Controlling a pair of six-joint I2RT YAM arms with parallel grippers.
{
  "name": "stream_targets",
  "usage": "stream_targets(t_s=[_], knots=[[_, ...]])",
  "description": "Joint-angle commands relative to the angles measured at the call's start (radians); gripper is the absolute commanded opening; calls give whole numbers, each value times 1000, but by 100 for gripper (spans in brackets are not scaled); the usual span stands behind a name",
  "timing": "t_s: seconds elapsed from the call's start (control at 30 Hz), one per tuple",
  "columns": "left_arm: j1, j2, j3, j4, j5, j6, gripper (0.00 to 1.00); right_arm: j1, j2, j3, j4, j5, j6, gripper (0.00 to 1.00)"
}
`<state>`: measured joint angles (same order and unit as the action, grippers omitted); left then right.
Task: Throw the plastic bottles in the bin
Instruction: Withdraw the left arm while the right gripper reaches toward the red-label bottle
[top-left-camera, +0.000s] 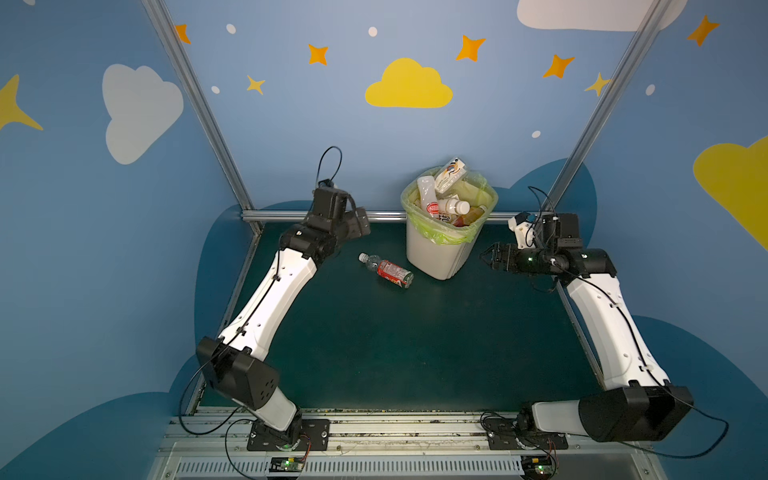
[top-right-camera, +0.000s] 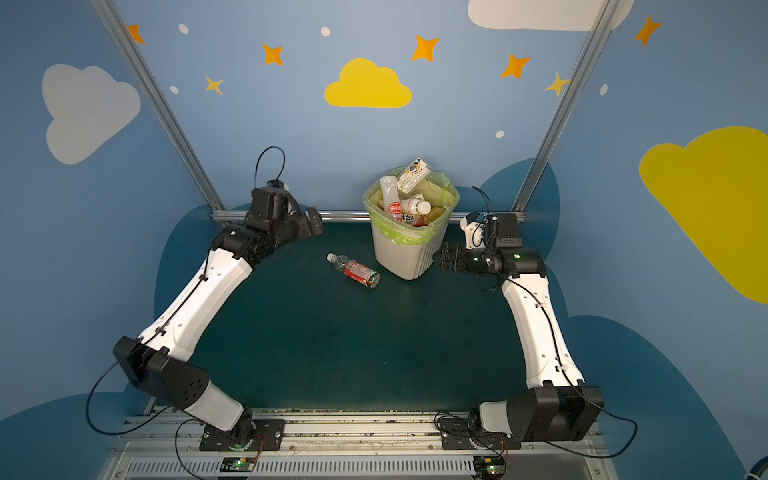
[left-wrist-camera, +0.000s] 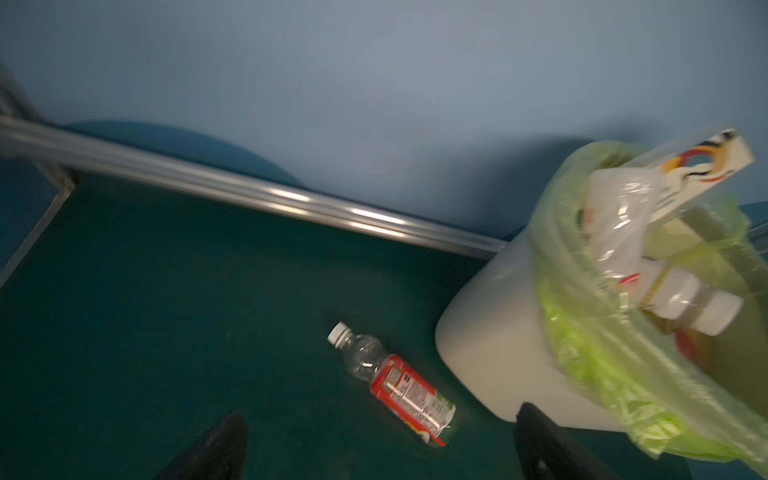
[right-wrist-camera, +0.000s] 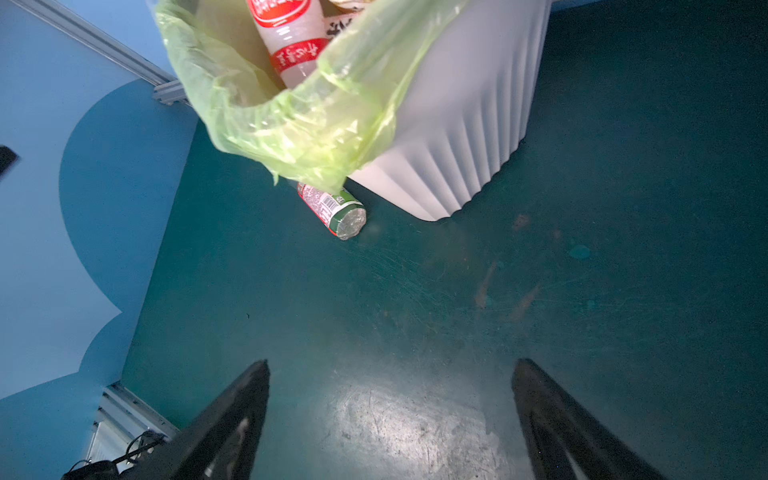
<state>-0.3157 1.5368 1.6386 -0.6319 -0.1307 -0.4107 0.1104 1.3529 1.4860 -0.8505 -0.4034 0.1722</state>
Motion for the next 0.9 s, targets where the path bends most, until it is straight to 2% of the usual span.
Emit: stream_targets(t_s=[0.0,0.13,0.3,0.57,0.73,0.87], knots=[[63,-152,-140,-2,35,-101,100,53,-31,16,28,-38,-9,92],[117,-248,-321,-34,33,-127,100,179,-9,62,29,-16,-61,92],[152,-295,-492,-26,128,-171,100,331,56,115,59,-28,-117,91],[166,-346,-656,2,167,-215,100,498,251,247,61,-29,-186,90],[185,-390,-730,-17,164,-205,100,581,445,408,-5,94,-273,90],[221,-422,-756,-39,157,-170,100,616,648,624,-134,234,-331,90]])
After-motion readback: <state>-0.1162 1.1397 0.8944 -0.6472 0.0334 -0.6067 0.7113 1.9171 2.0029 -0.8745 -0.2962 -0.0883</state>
